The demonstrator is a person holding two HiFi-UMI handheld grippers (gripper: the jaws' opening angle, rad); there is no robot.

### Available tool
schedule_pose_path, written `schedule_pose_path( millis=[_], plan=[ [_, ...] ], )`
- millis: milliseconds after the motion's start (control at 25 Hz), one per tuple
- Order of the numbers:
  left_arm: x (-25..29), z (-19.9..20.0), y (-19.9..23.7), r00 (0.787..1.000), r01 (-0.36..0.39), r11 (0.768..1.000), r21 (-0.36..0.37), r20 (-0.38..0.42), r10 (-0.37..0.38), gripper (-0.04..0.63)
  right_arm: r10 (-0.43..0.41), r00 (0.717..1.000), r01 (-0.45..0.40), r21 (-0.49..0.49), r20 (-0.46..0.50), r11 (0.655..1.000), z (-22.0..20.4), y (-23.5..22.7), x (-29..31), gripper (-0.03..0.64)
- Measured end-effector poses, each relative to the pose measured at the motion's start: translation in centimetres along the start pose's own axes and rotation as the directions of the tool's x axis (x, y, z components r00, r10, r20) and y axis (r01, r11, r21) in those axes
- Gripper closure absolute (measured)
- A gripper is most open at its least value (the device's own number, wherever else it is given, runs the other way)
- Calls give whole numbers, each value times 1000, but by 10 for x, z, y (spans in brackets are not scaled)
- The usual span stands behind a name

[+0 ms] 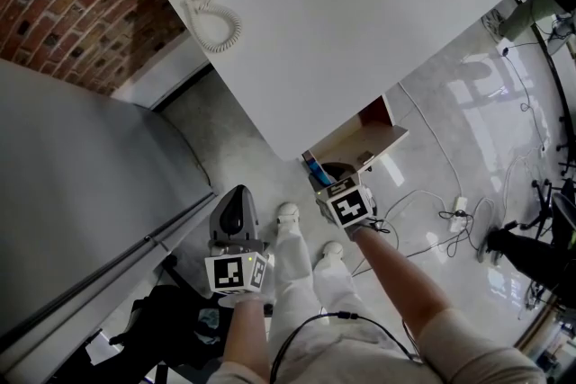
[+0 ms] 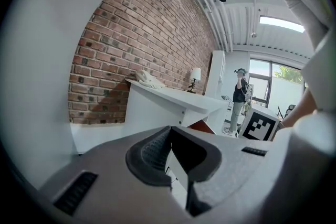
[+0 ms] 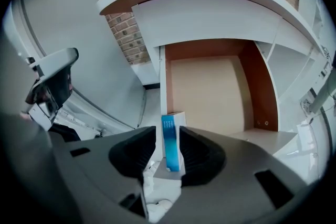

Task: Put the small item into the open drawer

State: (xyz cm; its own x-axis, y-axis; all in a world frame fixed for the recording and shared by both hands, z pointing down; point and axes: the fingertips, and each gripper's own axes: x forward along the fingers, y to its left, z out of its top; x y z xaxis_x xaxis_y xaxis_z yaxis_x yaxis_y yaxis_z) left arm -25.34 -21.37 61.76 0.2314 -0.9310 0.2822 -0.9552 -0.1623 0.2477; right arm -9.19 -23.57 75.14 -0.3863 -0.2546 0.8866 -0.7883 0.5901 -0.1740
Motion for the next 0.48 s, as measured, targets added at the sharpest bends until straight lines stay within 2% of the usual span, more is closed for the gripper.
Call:
schedule_pose_path(
  millis=[320, 480],
  plan=[
    [0, 1, -1, 1000, 8, 1000, 15, 5, -8, 591, 1, 1000, -1, -10, 28, 1000, 1, -1, -5, 447],
    [1, 10, -2, 1000, 6, 1000, 19, 16, -6, 591, 34, 998, -34, -9, 60, 999, 7, 4, -17, 433]
  ],
)
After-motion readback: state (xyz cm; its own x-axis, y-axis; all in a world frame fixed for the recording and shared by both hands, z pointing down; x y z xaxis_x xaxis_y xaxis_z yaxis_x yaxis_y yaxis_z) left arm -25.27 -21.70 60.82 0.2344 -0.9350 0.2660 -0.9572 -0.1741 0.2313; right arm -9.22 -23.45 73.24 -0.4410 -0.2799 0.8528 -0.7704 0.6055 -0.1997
